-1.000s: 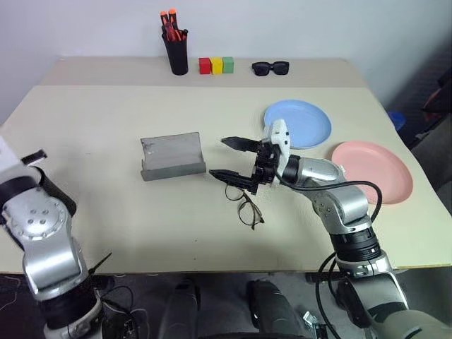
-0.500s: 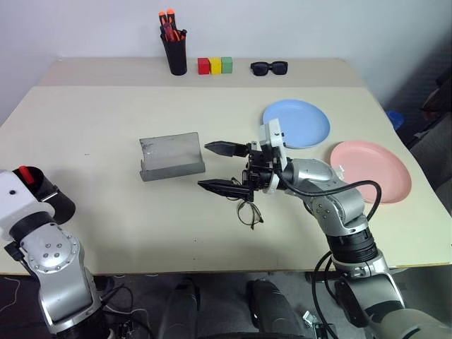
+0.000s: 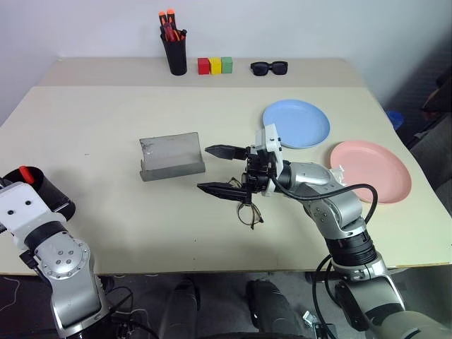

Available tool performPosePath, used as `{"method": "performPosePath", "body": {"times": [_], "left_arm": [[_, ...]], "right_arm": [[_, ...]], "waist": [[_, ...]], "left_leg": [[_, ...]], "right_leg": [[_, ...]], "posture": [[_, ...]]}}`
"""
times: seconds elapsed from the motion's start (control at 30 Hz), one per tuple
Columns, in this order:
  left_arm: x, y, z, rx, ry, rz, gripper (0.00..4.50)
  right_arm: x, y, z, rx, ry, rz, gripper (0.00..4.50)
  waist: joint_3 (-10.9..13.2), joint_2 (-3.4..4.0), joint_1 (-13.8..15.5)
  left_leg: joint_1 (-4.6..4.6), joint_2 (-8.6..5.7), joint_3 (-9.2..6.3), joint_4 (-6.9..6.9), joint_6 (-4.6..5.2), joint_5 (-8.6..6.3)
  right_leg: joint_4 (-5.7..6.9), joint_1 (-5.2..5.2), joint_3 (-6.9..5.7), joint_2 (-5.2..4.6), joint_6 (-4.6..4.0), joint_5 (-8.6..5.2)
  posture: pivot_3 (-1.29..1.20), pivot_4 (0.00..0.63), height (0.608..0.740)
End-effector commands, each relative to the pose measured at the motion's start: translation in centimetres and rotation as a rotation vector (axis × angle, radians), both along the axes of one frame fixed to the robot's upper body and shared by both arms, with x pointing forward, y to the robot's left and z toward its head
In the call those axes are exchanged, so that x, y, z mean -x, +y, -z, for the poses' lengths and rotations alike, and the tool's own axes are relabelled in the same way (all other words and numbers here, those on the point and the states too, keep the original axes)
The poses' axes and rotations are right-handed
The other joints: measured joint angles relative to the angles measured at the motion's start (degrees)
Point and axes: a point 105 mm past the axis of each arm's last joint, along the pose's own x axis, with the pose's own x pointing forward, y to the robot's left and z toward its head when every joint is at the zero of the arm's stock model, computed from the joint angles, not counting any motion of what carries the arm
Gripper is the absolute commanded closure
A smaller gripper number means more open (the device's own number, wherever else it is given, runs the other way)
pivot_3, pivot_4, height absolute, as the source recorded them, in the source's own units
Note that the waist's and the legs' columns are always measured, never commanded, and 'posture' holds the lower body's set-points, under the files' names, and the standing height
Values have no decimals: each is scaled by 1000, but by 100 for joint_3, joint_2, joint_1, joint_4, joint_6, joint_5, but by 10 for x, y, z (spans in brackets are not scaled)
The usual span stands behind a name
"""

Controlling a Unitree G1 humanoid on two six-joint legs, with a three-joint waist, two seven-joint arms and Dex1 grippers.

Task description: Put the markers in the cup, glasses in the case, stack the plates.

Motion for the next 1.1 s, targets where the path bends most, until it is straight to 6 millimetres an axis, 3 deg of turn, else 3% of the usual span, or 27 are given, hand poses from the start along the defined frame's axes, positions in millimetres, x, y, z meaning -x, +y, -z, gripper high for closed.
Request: {"method": "performPosePath", "body": {"times": [0.03,0.2,0.5,0.63,0.73,0.83,0.9,1.0,1.1], "left_arm": [[2,-1,-7,-15,-37,-3,4024],[1,-1,-5,-10,-27,-12,1711],[-1,0,-2,4,-25,-16,1711],[-5,-5,-20,-42,-72,27,1711],[-29,-22,-40,-78,-92,202,1711],[-67,-64,-54,-129,-9,581,1711],[-83,-83,-46,-124,117,776,1178],[-96,-94,-26,-121,347,919,27],[-104,-97,-16,-137,500,1007,27]], "right_arm": [[4,1,-9,-22,-45,-8,0],[4,1,-9,-22,-44,-5,0],[2,1,-9,-20,-44,-2,0],[1,0,-10,-20,-45,1,0],[0,-2,-9,-15,-45,7,0],[-4,-8,-9,2,-50,31,0],[-9,-12,-8,20,-58,53,0],[-16,-18,-6,48,-71,85,0],[-22,-24,-3,84,-84,120,0]], "waist": [[0,0,0],[-1,1,0],[-1,2,-2],[-1,2,-1],[-1,1,20],[-1,1,24],[-1,2,2],[1,6,-45],[4,9,-62]], "left_leg": [[0,0,0,0,0,0],[0,0,0,0,0,0],[1,0,0,0,0,0],[0,0,0,0,0,0],[-1,0,0,0,0,0],[-3,0,1,1,-1,0],[-3,0,2,0,-1,0],[-2,1,7,-7,0,-1],[-2,7,5,-20,1,0]], "right_leg": [[0,0,0,0,0,0],[0,0,1,0,0,0],[0,0,0,0,-1,0],[0,0,0,0,-1,0],[-1,-2,-1,0,-2,0],[-5,-1,0,0,-5,1],[-6,-1,1,0,-5,1],[-4,-10,5,-1,-4,1],[4,-22,4,5,-3,2]], "posture": [[0,150,740],[0,150,740],[0,150,740],[0,150,740],[0,150,740],[0,150,740],[0,150,740],[0,150,740],[0,150,740]]}}
